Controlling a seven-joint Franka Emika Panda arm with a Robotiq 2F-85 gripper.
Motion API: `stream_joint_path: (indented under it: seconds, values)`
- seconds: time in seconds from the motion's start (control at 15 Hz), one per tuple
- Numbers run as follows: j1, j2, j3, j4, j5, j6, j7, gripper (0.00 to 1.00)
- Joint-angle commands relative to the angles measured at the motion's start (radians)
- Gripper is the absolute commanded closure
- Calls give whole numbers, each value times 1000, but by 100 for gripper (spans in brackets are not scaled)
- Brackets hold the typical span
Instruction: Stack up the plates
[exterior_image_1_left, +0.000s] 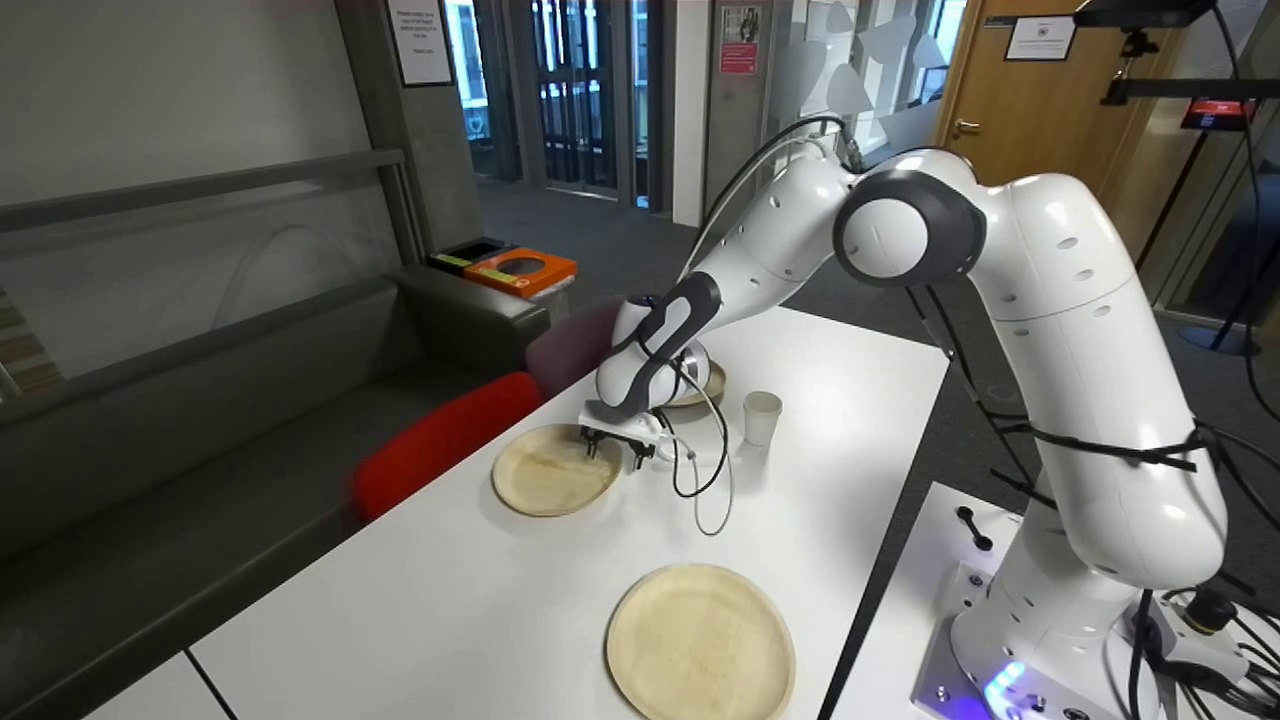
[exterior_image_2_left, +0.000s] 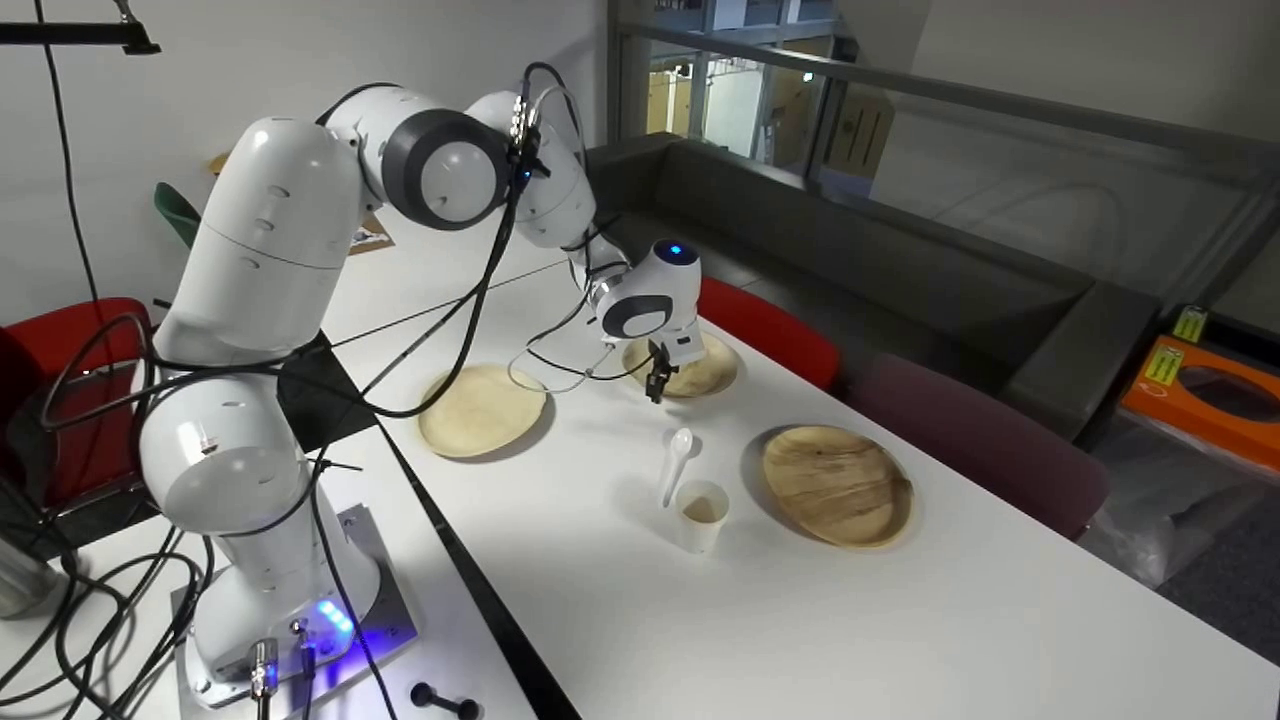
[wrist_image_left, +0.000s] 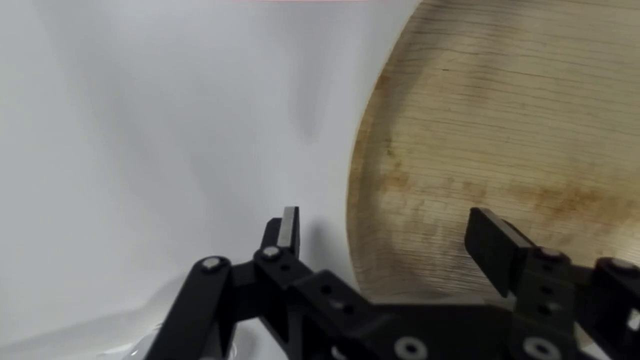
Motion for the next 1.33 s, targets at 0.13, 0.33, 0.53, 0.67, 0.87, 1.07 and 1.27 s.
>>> stream_joint_path:
  seconds: [0.13, 0.33, 0.53, 0.67, 0.87, 1.07, 1.27]
  values:
    - [40, 18, -46, 46, -9, -26, 21, 55]
    - [46, 19, -53, 48, -9, -23, 21, 78]
    - [48, 18, -55, 47, -8, -22, 20, 99]
    - [47, 12, -54, 42, -6, -22, 17, 100]
    - [42, -22, -42, 15, 0, -13, 0, 99]
    - [38, -103, -18, -64, 4, -8, -35, 98]
    - [9, -250, 43, -216, 9, -86, -168, 98]
